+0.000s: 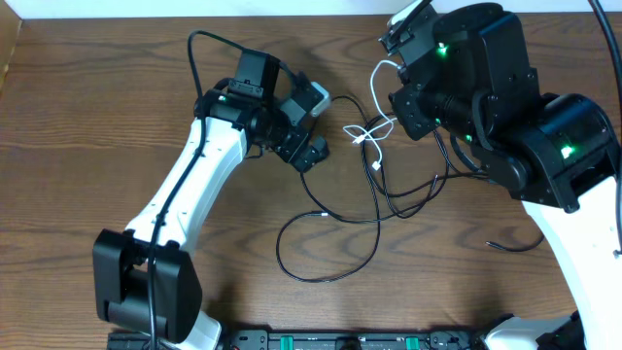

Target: Untangle cables

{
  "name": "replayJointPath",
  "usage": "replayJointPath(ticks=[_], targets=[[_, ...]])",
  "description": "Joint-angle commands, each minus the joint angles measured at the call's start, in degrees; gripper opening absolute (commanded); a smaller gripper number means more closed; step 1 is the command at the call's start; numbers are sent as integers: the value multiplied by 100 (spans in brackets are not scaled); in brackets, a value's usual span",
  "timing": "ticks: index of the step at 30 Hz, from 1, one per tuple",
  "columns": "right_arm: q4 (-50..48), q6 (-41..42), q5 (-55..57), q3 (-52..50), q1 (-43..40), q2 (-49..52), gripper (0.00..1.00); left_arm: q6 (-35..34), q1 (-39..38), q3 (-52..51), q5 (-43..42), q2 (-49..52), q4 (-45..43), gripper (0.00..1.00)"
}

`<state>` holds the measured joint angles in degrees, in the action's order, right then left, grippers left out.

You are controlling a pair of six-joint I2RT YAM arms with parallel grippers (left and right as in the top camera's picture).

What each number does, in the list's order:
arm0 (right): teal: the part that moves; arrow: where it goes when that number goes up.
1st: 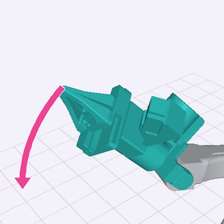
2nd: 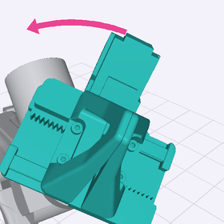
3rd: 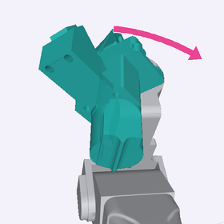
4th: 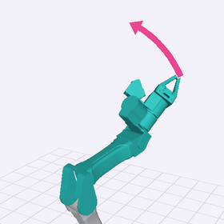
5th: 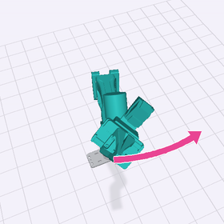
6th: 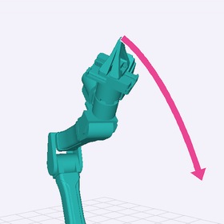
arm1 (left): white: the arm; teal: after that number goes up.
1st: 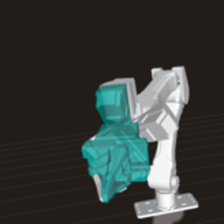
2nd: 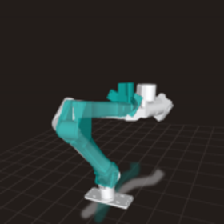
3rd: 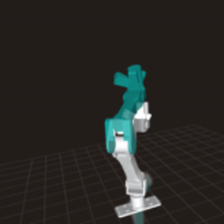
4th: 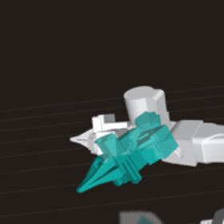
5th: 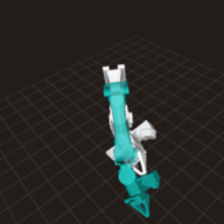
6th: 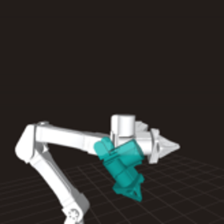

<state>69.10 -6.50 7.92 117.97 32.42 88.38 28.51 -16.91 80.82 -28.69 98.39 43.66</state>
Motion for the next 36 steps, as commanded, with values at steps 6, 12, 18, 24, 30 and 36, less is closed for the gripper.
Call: replayJointPath(ticks=[6,12,18,24,30,36], targets=[[98,42,162,42,-9,-140,1,1300,-44,-13,-2398,310,-579,100],[118,39,162,42,-9,-214,1,2227,-409,-13,-2507,664,-682,100],[223,42,162,42,-9,-404,1,2741,-656,-13,-2444,1084,-1075,100],[400,42,162,42,-9,-472,1,2741,-658,-13,-2444,1335,-1449,99],[400,44,162,42,-9,-490,1,2741,-658,-13,-2424,1360,-1526,95],[409,46,160,42,-9,-494,1,2702,-658,-13,-1661,1360,-1878,95]])
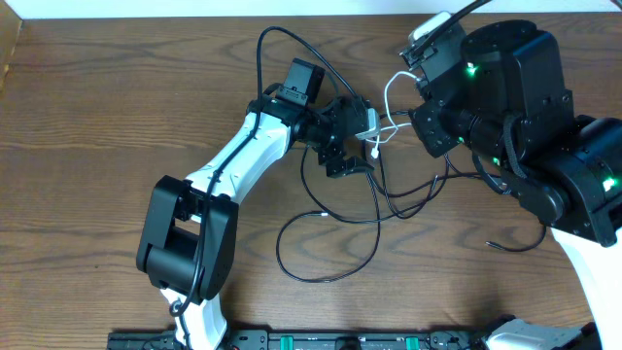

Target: Untangle cables

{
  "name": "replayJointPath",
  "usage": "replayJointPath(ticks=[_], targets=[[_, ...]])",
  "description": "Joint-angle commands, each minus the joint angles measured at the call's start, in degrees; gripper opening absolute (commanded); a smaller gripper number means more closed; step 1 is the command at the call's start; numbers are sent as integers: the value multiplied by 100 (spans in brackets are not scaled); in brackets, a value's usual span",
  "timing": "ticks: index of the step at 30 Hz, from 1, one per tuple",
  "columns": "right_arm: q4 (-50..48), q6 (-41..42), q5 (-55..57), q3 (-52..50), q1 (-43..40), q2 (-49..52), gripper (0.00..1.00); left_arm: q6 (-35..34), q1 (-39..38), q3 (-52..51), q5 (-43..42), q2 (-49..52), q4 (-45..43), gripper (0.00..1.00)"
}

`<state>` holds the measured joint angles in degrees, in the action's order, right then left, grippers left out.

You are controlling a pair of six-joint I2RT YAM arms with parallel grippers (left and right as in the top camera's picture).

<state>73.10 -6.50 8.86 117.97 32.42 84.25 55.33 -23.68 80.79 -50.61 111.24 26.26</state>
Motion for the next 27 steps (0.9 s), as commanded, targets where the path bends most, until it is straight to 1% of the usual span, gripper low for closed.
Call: replayJointPath(ticks=[1,5,9,10,11,15,21,22,23,24,25,27], targets=[[9,46,66,42,-9,-90,1,-9,20,-11,745,74,-197,95],[24,48,63,42,-9,-107,1,-22,20,-11,1504,74,-424,96],[74,70,66,42,-9,-133,1,-461,24,-11,2087,74,-782,97],[96,70,66,42,-9,-144,1,-564,24,-11,2194,74,-863,100],[116,68,66,42,-9,-151,1,-691,24,-11,2286,74,-953,100],[164,68,66,42,-9,-164,1,-1054,24,-11,2323,74,-1241,100],[219,70,66,42,-9,-195,1,-1373,24,-11,2321,74,-1670,100],[219,68,66,42,-9,-197,1,-1386,24,-11,2315,74,-1707,97],[219,70,66,42,-9,-199,1,-1388,24,-11,2291,74,-1729,88],[219,70,66,42,-9,-210,1,-1386,24,-11,2264,74,-1740,38],[216,70,66,42,-9,-216,1,-1388,24,-11,2264,74,-1738,8],[216,70,66,42,-9,-227,1,-1392,24,-11,2264,74,-1641,8]])
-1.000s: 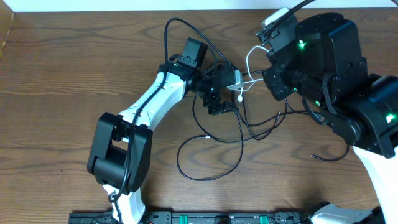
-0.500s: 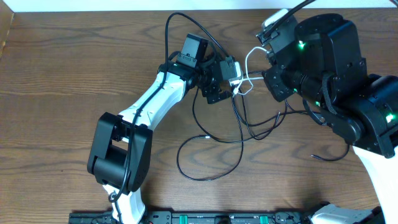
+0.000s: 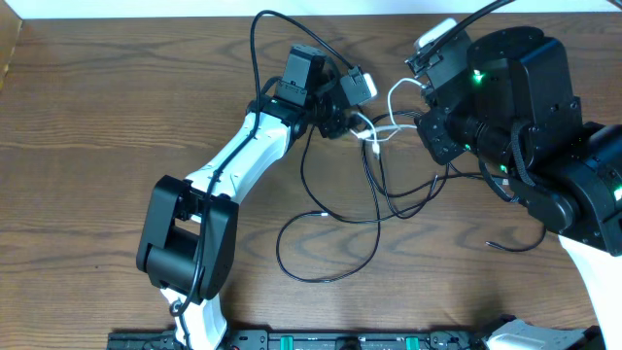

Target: Untangle cables

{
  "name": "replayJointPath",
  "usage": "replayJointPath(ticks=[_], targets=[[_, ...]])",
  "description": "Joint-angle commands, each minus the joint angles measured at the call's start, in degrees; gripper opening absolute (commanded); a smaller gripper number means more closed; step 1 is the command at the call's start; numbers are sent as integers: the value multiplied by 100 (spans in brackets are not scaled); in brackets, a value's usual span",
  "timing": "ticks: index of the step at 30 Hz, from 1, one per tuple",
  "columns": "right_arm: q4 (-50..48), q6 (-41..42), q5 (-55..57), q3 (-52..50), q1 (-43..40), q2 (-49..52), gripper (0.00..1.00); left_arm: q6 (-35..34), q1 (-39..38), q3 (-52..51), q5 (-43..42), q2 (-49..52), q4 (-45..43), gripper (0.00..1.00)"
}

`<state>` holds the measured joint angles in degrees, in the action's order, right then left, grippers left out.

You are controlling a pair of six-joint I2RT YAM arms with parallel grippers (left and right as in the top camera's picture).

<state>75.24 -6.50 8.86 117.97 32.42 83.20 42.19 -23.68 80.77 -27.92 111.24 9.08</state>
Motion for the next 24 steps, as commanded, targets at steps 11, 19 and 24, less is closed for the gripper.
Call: replayJointPath(ticks=[11,19,24], targets=[[22,111,68,42,-9,-122,1,-76,474,-9,525,74,1165,7],[20,111,68,42,-9,-122,1,-302,1331,-9,490,74,1663,7],[15,111,68,42,-9,-122,1,-680,1749,-9,-13,72,1663,7]])
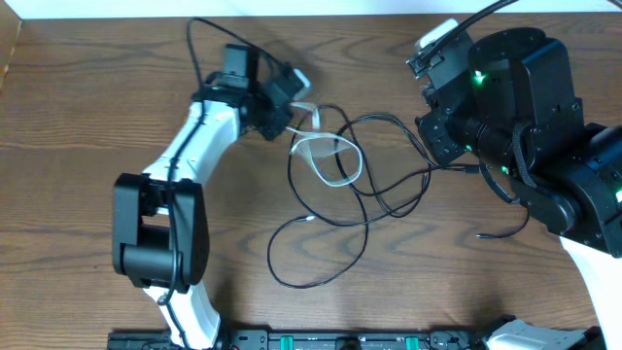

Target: Untangle cables

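A white cable (336, 176) lies in a loop at the table's middle, and one strand of it rises to my left gripper (289, 100) at the upper left of the tangle, which is shut on it. Black cables (374, 199) cross over and through the white loop. One runs right and goes under my right arm (496, 97). A wide black loop (321, 282) sags toward the front. The right gripper's fingers are hidden under its own wrist, so I cannot tell how they stand.
A loose black cable end (478, 234) lies beside the right arm. Another small plug end (309, 218) lies inside the tangle. The left arm's own supply cable (199, 29) arches near the table's back edge. A black rail (340, 340) runs along the front edge.
My left gripper has moved left from above the knot to the upper left. The white cable has come with it, away from the right arm, and now lies as a loop at the middle.
The left gripper was first left of the tangle while the white cable ran up to the right arm. It then stood at the knot by the white plug, then just above it. Now it is back at the left, with the white cable drawn clear of the right arm.
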{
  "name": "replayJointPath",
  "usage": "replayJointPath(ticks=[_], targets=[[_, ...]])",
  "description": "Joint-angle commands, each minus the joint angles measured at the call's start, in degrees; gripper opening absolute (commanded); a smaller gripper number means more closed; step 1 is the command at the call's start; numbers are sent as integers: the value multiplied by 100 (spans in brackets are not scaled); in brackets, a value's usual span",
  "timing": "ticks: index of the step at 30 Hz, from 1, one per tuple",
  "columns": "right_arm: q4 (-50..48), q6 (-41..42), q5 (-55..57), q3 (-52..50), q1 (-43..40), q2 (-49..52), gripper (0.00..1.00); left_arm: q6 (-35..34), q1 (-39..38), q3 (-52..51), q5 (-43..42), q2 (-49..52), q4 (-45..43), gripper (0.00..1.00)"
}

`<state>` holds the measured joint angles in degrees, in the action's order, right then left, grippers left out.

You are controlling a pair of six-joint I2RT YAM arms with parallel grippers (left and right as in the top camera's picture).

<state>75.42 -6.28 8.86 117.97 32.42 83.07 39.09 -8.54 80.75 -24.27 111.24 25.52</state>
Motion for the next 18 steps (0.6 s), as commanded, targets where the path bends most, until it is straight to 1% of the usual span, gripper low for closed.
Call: replayJointPath(ticks=[1,7,11,14,15,18], targets=[[-4,90,68,42,-9,-109,1,-431,280,-7,-459,74,24,7],[-55,90,68,42,-9,-109,1,-450,256,-7,-560,72,107,7],[-63,90,68,42,-9,-109,1,-452,127,-7,-920,-22,107,7],[-61,90,68,42,-9,-109,1,-479,48,-7,-981,-203,105,7],[-59,90,68,42,-9,-109,2,-483,31,-7,-981,-289,105,7],[-57,90,68,42,-9,-109,12,-542,-9,-7,-984,-612,101,7]])
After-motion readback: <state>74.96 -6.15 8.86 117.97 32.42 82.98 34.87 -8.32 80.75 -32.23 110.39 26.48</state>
